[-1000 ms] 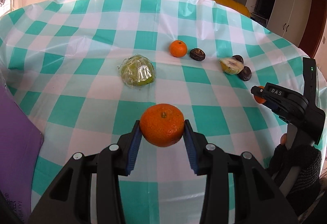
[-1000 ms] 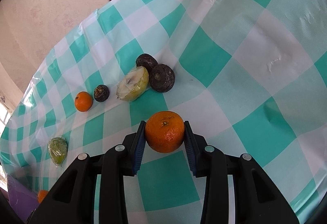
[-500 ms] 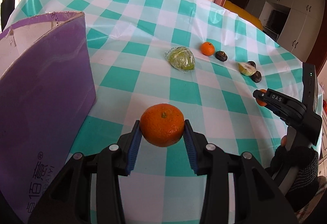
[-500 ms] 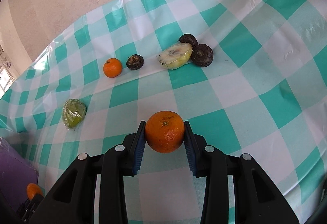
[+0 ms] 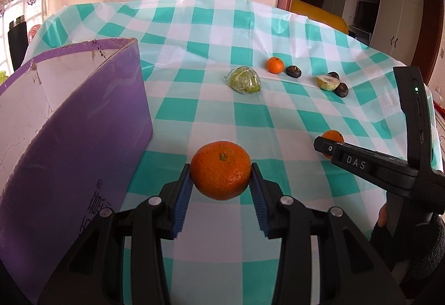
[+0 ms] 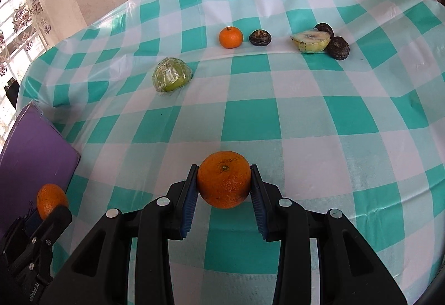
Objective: Organize fruits
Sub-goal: 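Carry both held tangerines up over the purple box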
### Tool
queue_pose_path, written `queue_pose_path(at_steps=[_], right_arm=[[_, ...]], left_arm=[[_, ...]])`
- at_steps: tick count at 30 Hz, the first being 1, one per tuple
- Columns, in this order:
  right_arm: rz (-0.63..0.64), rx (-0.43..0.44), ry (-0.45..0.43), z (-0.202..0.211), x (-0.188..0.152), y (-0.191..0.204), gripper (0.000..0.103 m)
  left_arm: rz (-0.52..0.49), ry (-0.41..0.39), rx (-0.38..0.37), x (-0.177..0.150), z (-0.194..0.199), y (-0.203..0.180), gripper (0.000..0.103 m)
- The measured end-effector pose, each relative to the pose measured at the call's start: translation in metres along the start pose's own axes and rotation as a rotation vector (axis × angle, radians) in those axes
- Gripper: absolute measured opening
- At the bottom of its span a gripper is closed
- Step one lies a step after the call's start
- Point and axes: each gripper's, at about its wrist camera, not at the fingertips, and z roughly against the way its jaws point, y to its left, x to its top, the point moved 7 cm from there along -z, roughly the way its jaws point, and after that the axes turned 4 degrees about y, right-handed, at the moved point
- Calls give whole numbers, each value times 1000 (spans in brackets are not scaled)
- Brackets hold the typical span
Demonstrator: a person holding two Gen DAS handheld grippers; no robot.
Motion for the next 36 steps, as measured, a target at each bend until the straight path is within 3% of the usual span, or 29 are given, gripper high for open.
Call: queue_pose_path(at_steps=[9, 19, 29, 36], right_arm=[[97, 43, 8, 18, -14, 38, 36], [151, 174, -56, 57, -5, 87, 36], [278, 261, -146, 102, -4, 156, 36], [403, 301, -189, 120, -8, 211, 36]], left_arm=[[-11, -101, -15, 3, 43, 5, 41], [38, -260, -49, 18, 120, 28, 41], [118, -371, 65, 26, 177, 97, 42], [210, -373, 142, 19, 192, 153, 42]])
